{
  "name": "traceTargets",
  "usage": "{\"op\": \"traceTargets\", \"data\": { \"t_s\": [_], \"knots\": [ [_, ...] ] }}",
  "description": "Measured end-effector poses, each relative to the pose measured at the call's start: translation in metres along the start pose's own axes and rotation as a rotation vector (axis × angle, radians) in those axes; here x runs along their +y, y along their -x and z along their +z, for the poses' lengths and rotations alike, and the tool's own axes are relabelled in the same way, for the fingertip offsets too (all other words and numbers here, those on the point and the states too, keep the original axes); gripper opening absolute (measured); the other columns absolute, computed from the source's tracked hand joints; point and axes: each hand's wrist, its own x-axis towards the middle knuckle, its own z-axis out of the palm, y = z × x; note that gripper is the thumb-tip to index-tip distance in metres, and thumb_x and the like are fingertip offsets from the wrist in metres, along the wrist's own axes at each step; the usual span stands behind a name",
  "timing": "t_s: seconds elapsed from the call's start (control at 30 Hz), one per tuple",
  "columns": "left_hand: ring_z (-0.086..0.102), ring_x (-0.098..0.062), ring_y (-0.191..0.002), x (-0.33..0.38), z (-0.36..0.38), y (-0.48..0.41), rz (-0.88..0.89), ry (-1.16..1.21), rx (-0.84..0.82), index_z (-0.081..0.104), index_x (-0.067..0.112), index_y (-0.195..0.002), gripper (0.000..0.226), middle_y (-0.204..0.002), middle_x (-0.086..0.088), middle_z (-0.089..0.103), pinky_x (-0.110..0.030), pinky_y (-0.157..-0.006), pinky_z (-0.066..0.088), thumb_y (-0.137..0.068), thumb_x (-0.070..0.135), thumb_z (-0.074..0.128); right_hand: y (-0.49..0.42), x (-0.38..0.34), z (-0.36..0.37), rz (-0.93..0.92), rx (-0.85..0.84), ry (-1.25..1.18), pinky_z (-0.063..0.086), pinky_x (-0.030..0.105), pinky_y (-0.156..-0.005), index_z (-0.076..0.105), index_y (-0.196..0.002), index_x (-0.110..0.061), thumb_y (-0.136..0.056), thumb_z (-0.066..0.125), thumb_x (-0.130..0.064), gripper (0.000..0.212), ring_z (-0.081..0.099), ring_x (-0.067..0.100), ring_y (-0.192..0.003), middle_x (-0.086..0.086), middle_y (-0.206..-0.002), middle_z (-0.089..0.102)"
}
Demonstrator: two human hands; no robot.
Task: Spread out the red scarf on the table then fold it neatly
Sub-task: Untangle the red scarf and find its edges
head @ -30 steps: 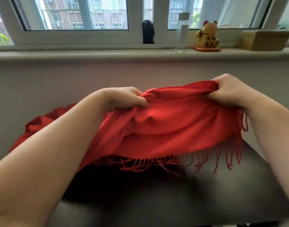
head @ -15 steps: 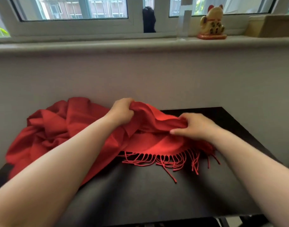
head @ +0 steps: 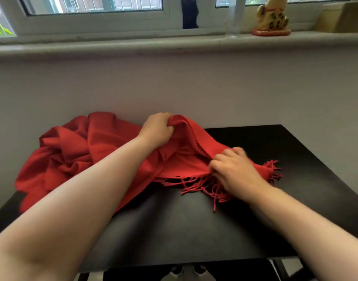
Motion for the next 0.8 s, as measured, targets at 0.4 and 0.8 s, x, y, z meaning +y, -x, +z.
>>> {"op": "traceTargets", "data": {
  "t_s": [0.4, 0.8],
  "knots": [
    [0.036, -0.034, -0.129, 0.049, 0.037, 0.005, 0.184, -0.358, -0.233, 0.029, 0.027, -0.142, 0.067, -0.140, -0.011, 0.041, -0.046, -0.107, 0.027, -0.081, 0.028, 0.056, 0.062, 0.051, -0.032, 0.479, 0.015, -0.048, 0.039, 0.039, -0.077, 0.071, -0.091, -0.023, -0.066, 0.053, -0.027, 0.031, 0.061, 0.030, -0.087, 0.001, -0.095, 0.066],
    [0.058, -0.035, -0.103, 0.032, 0.057, 0.011, 0.145, -0.297, -0.061, 0.065, 0.014, -0.095, 0.017, -0.105, -0.014, 0.066, -0.038, -0.087, 0.040, -0.087, 0.021, 0.052, 0.070, 0.057, -0.022, 0.582, -0.105, -0.032, 0.037, 0.040, -0.076, 0.068, -0.076, -0.022, -0.072, 0.070, -0.021, 0.004, 0.058, 0.032, -0.084, 0.001, -0.085, 0.064]
  ]
}}
